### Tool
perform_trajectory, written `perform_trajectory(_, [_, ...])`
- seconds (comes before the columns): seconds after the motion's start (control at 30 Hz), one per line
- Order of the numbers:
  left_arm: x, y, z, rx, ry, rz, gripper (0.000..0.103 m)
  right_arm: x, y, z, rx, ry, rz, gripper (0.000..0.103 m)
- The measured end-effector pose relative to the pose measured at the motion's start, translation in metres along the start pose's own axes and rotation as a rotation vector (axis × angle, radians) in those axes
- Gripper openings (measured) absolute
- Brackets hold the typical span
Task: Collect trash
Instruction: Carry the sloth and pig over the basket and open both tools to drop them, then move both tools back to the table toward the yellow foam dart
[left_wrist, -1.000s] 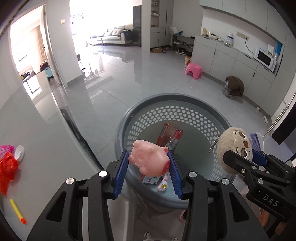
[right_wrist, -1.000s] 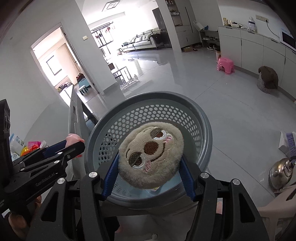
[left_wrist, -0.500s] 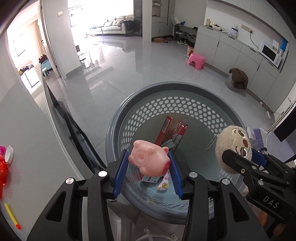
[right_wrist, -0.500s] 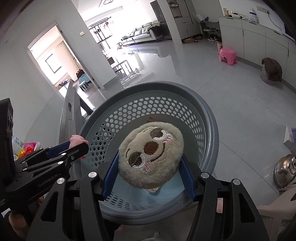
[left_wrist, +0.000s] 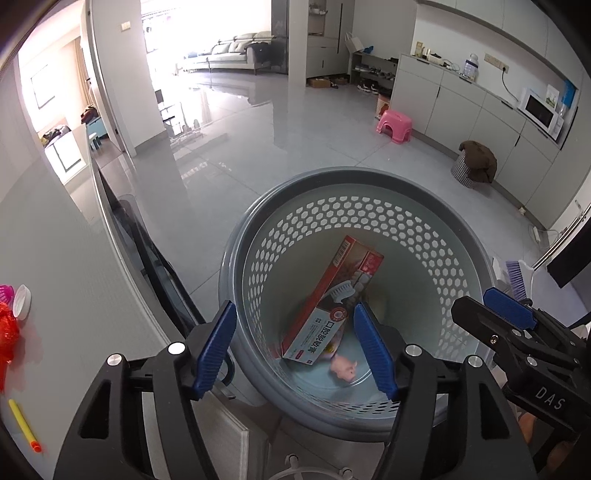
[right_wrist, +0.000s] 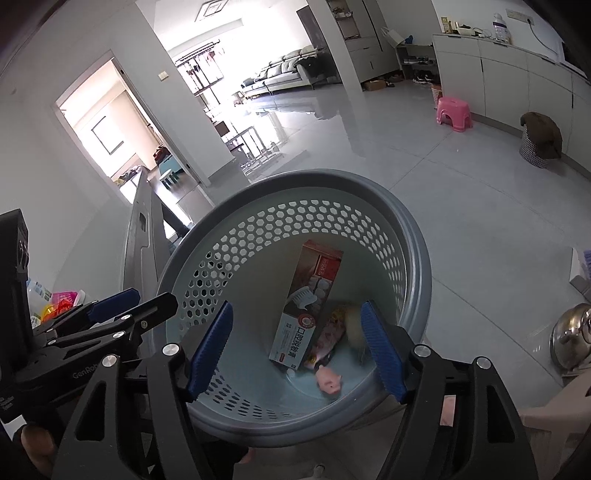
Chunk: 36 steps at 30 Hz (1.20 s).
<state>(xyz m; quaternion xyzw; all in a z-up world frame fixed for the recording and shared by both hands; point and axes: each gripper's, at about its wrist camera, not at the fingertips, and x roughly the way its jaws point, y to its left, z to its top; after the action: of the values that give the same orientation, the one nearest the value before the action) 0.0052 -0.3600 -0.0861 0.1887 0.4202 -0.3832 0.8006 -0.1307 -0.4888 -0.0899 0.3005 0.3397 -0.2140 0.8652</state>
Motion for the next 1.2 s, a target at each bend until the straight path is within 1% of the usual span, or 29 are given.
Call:
perform_trajectory(0.37, [-0.017, 0.006, -0.005, -0.006, -0.030, 0.015, 0.065, -0.012, 0.009, -0.002, -0.016, -0.014, -0.005, 0.069])
perform_trajectory(0.53, [-0.031, 0.011, -0.010, -0.018, -0.054, 0.020, 0.072, -0.022, 0.017, -0.006, -0.027, -0.025, -0.004, 0.069])
perform_trajectory(0.7, [-0.045, 0.019, -0.016, -0.031, -0.082, 0.045, 0.073, -0.031, 0.027, -0.009, -0.045, -0.039, 0.000, 0.069])
perform_trajectory(0.8, [-0.054, 0.027, -0.020, -0.046, -0.095, 0.052, 0.080, -0.036, 0.036, -0.011, -0.060, -0.047, 0.004, 0.069])
perform_trajectory(0.9, [-0.066, 0.038, -0.025, -0.070, -0.114, 0.064, 0.085, -0.040, 0.046, -0.015, -0.081, -0.056, 0.010, 0.071])
perform_trajectory(1.07, [-0.084, 0.060, -0.035, -0.112, -0.145, 0.091, 0.091, -0.044, 0.067, -0.018, -0.115, -0.068, 0.036, 0.072])
perform_trajectory(1.13, [-0.095, 0.072, -0.040, -0.134, -0.164, 0.108, 0.095, -0.045, 0.080, -0.021, -0.135, -0.075, 0.053, 0.075])
perform_trajectory(1.2, [-0.105, 0.086, -0.045, -0.161, -0.181, 0.125, 0.095, -0.044, 0.093, -0.023, -0.158, -0.077, 0.073, 0.076])
